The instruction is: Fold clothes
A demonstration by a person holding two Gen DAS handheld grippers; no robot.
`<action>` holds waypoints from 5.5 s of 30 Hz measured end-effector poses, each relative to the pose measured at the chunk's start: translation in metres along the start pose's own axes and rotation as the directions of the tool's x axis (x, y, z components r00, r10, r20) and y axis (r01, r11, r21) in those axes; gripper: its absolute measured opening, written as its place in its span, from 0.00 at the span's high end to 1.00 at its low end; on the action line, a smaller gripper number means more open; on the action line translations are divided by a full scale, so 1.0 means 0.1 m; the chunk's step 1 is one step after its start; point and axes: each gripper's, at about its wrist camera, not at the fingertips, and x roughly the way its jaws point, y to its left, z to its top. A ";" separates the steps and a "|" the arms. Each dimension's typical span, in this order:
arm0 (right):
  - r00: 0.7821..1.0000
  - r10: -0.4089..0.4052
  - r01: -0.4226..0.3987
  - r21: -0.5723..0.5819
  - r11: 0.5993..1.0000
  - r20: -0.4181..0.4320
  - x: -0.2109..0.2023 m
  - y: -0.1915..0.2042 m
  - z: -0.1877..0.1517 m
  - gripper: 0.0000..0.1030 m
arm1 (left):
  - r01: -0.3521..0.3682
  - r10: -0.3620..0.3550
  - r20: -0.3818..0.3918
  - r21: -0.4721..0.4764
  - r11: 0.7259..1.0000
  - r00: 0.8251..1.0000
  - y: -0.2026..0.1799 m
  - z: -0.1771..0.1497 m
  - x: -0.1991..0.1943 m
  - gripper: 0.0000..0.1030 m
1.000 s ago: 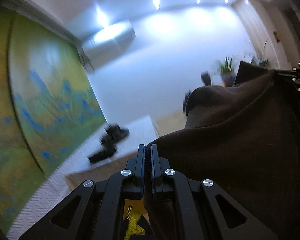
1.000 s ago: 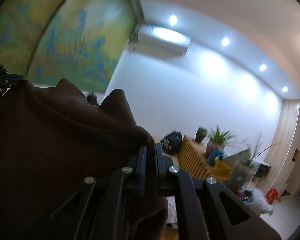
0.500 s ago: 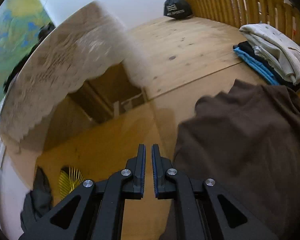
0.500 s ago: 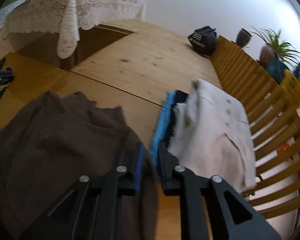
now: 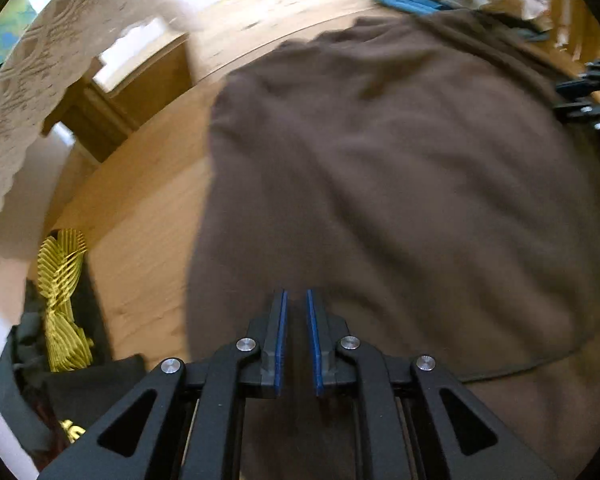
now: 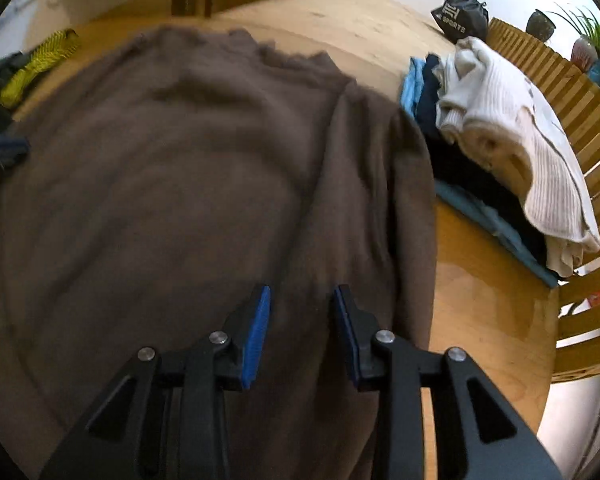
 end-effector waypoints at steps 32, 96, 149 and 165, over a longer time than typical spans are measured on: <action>0.983 0.178 -0.182 0.093 0.979 0.050 -1.13 -0.03 -0.99 0.55 | 0.287 -0.285 -0.085 0.011 0.958 0.955 -0.67 -1.67 -1.22 0.90; 0.895 0.437 -0.422 -0.152 0.894 0.089 -0.48 1.80 1.31 0.54 | 0.267 -0.250 0.096 -0.313 0.911 0.964 0.33 -2.06 -1.14 0.75; 0.977 -0.126 0.159 0.188 0.969 -0.174 -0.99 -1.31 -1.75 0.92 | 0.209 -0.211 -0.032 -0.054 0.976 0.977 -0.31 -1.59 -0.84 0.60; 0.997 0.067 -0.073 0.278 0.958 0.030 -1.15 -1.08 -1.16 0.57 | 0.226 -0.228 -0.009 -0.085 0.970 0.974 -0.24 -1.63 -1.09 0.58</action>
